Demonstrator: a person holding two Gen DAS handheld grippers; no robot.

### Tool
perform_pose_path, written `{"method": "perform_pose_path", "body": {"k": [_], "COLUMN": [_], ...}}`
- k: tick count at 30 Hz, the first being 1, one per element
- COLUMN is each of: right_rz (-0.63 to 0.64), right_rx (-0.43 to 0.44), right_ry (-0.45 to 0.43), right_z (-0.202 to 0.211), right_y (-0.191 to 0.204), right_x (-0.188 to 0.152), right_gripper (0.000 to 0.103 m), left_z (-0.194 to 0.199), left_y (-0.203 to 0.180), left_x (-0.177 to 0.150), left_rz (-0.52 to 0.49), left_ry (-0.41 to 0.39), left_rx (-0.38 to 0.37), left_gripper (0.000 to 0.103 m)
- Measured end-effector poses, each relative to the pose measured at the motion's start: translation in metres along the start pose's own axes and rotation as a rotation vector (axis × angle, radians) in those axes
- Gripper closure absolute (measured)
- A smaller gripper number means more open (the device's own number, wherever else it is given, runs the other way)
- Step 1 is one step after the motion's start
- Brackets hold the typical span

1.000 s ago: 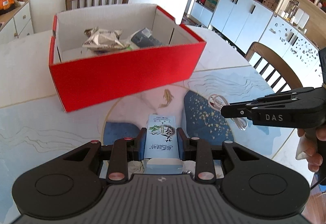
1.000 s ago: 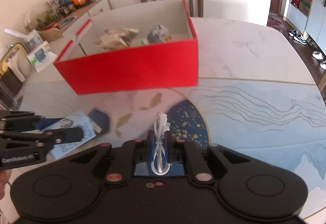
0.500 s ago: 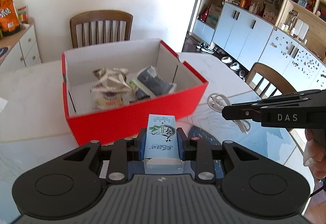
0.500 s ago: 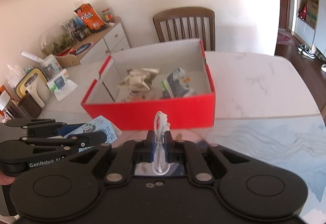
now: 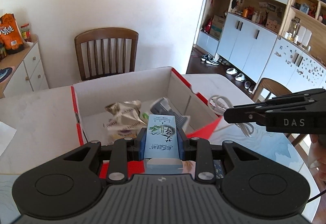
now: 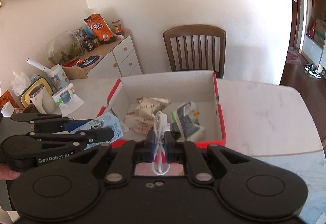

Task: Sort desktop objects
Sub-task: 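Lift the milk carton and white cable and carry them over the red box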

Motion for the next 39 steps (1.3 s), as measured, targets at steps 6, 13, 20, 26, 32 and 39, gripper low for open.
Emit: {"method": "perform_pose_path", "body": {"k": [6,13,20,26,32,39], "right_rz": [-0.002,-0.007,-0.014,-0.034,-0.039,-0.029], "right_rx": [-0.002,0.009,-0.005,-0.025,-0.032,-0.047], "right_ry": [0.001,0.041,0.062,0.096,0.130,0.175], "right_z": [-0.017,-0.047,-0.071,-0.094,-0.113,-0.131], "right_y": [-0.003,-0.007,-0.010,-0.018,-0.020,-0.021], "right_x": [0.014,0.020,0.022,0.018,0.013,0.003], "right_gripper": [0.095,0.095,0.095,0.095,0.095,0.095], "left_z": [-0.015,-0.045,-0.077,-0.101,-0.118,-0.133], "left_y": [0.011,0.020,0.029,0.036,0.040,0.044], "left_x": [0.023,0.037,0.034,0.028,0.025,0.014], "left_rz": [-0.007,-0.017,-0.014,-0.021,-0.036,-0.040], "left_ry": [0.008,0.055,0.125,0.182,0.227,0.297], "left_rx": [0.006,0.009,0.014,0.040,0.056,0.064], "left_gripper": [0.075,0.075,0.075,0.075,0.075,0.075]}}
Point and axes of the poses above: each gripper's, at about its wrist camera, not at the fingertips, and z roughly against the way its jaws point, y to its left, x to its top, the point moved 2 cm from there along -z, roughly the way its jaws point, and after that the axes turned 7 degrees about z, right-handed, at the moved point
